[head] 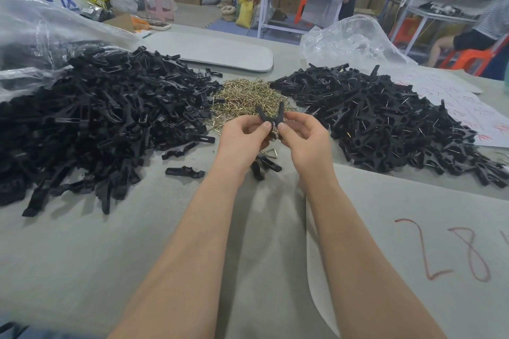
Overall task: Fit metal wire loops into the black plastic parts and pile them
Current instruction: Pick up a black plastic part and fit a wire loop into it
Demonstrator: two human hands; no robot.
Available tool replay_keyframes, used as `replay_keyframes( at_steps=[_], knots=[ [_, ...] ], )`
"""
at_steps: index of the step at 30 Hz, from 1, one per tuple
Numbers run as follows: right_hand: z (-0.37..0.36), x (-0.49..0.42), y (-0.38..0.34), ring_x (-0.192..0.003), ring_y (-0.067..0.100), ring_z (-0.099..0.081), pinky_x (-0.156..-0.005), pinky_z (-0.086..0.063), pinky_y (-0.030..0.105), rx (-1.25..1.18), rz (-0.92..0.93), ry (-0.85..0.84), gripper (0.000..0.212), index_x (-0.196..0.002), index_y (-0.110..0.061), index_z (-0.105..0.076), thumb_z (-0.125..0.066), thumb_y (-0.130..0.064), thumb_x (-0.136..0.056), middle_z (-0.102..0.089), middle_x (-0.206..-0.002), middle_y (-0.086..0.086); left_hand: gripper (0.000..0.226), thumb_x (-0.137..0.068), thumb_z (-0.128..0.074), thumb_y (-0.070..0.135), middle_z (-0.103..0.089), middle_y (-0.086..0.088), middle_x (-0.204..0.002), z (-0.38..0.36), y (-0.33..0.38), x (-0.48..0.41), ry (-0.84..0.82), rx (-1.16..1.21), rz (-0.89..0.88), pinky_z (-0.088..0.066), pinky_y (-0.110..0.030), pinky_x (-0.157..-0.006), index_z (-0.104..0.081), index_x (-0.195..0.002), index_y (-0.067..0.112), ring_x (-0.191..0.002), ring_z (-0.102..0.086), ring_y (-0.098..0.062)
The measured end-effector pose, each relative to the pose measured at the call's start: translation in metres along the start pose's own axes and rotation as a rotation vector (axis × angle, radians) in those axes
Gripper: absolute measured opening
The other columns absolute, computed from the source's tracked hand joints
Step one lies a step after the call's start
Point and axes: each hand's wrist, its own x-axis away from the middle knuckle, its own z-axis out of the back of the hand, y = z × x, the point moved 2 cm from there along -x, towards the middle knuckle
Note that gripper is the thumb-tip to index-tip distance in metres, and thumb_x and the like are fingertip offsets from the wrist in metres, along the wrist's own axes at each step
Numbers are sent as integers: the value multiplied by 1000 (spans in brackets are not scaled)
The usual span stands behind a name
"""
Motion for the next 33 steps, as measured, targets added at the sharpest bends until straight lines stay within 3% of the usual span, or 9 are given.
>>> replay_keyframes(
  at_steps=[4, 7, 12, 17, 22, 25, 30, 33],
  knots=[
    [-3, 1, 0, -82, 10, -64, -79, -53, 21, 57, 30, -26, 18, -100, -14, -59, -62, -1, -87, -66, -87, 0, 17, -90, -60, 3, -65, 0, -75, 0, 0, 0, -6, -37, -1, -55, -23, -72, -61, -82, 18, -68, -65, -7],
    [-2, 0, 1, -75, 3, -63, -77, -52, 21, 34, 7, -36, 19, -97, -17, -58, -62, -1, -87, -65, -83, -3, 18, -91, -60, 4, -64, 2, -75, 0, 1, 1, -14, -62, -14, -55, -19, -69, -61, -83, 20, -66, -65, -3],
    [2, 0, 3, -67, -1, -65, -70, -53, 17, -28, -27, -75, 20, -95, -17, -58, -63, -1, -86, -67, -75, -6, 18, -90, -61, 7, -63, 2, -74, 2, 2, 1, -14, -168, -70, -54, -31, -78, -62, -83, 23, -72, -61, -13],
    [3, -3, 4, -77, 10, -65, -69, -54, 16, -150, -150, -64, 14, -105, -7, -60, -58, -5, -91, -68, -89, 5, 19, -91, -58, 5, -66, 5, -78, 1, 2, 1, -30, -114, -60, -55, -21, -75, -62, -86, 23, -76, -64, -8],
    [2, -1, 3, -81, 8, -65, -69, -53, 16, -144, -149, -98, 22, -112, -5, -59, -59, -3, -90, -68, -96, 6, 17, -92, -58, 4, -67, 3, -81, 0, 3, 3, -45, -24, -19, -54, -14, -68, -65, -90, 20, -76, -65, -5],
    [4, -2, 2, -79, 10, -64, -71, -54, 17, -175, -203, -101, 14, -103, -7, -60, -61, -4, -89, -67, -92, 7, 16, -91, -61, 5, -67, 1, -83, 0, 3, 3, -26, -1, 6, -53, -13, -67, -64, -90, 21, -73, -65, -4],
    [4, 0, 2, -60, 6, -51, -60, -47, 14, -270, -312, -168, 10, -85, -11, -62, -61, -3, -88, -62, -62, -8, 12, -87, -67, 10, -68, -4, -83, 3, 2, 3, 32, -64, 22, -58, -28, -77, -60, -89, 20, -71, -66, -11],
    [1, 1, 0, -55, 3, -58, -60, -51, 15, -229, -258, -127, 11, -84, -9, -57, -62, 0, -88, -63, -67, -2, 9, -91, -61, 10, -69, -6, -85, 4, 3, 2, 42, -183, -12, -55, -40, -87, -63, -88, 18, -81, -68, -19]
  ],
)
